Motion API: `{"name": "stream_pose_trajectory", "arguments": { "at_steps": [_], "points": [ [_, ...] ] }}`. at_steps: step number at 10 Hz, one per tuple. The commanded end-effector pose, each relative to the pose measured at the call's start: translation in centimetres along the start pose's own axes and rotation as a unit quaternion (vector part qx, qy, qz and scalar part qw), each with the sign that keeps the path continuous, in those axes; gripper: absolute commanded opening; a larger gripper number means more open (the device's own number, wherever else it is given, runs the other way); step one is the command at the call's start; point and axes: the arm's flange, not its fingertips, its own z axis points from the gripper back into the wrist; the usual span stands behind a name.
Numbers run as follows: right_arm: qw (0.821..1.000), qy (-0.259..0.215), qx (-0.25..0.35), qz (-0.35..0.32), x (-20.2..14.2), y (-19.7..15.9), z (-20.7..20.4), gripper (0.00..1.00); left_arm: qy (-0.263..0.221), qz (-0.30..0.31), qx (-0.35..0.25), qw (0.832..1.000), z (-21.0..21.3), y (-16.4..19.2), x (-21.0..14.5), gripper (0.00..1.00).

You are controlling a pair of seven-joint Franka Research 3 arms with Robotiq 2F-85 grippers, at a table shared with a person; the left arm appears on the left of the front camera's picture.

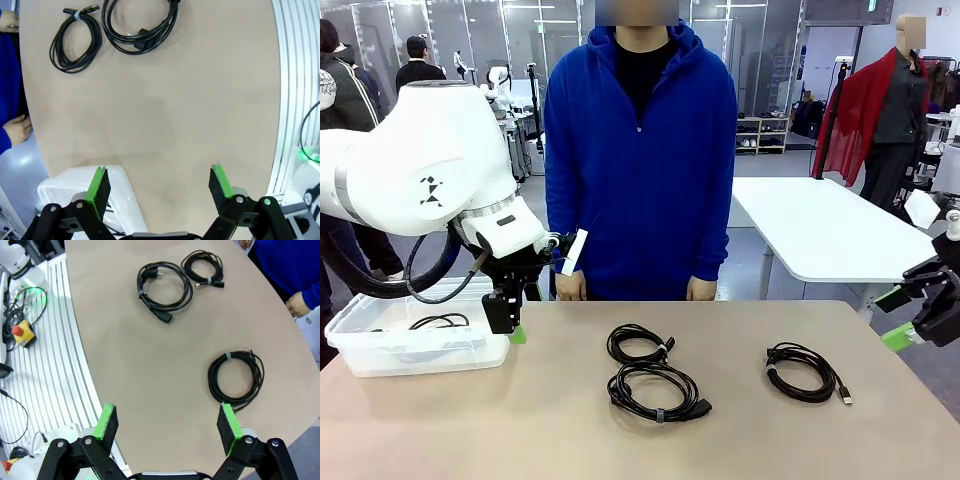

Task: Organize and store the cables.
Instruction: Place the Power Cable into the Organizing box.

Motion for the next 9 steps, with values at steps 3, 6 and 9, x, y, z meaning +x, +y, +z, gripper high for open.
{"name": "stream_pose_trajectory", "arguments": {
  "at_steps": [3,6,9],
  "points": [
    [1.000,-0.006,0.005,0.007,-0.1,0.0,0.1,1.00,0.007,-0.005,0.004,1.000,0.1,0.0,0.0,1.00],
    [1.000,-0.013,-0.002,-0.003,-1.9,-1.1,3.5,1.00,-0.009,-0.015,0.003,1.000,-0.6,-0.1,1.1,1.00],
    [0.996,-0.072,-0.019,-0.051,-6.4,-2.6,8.7,1.00,-0.014,-0.016,0.000,1.000,-1.1,1.3,5.7,1.00]
  ]
}}
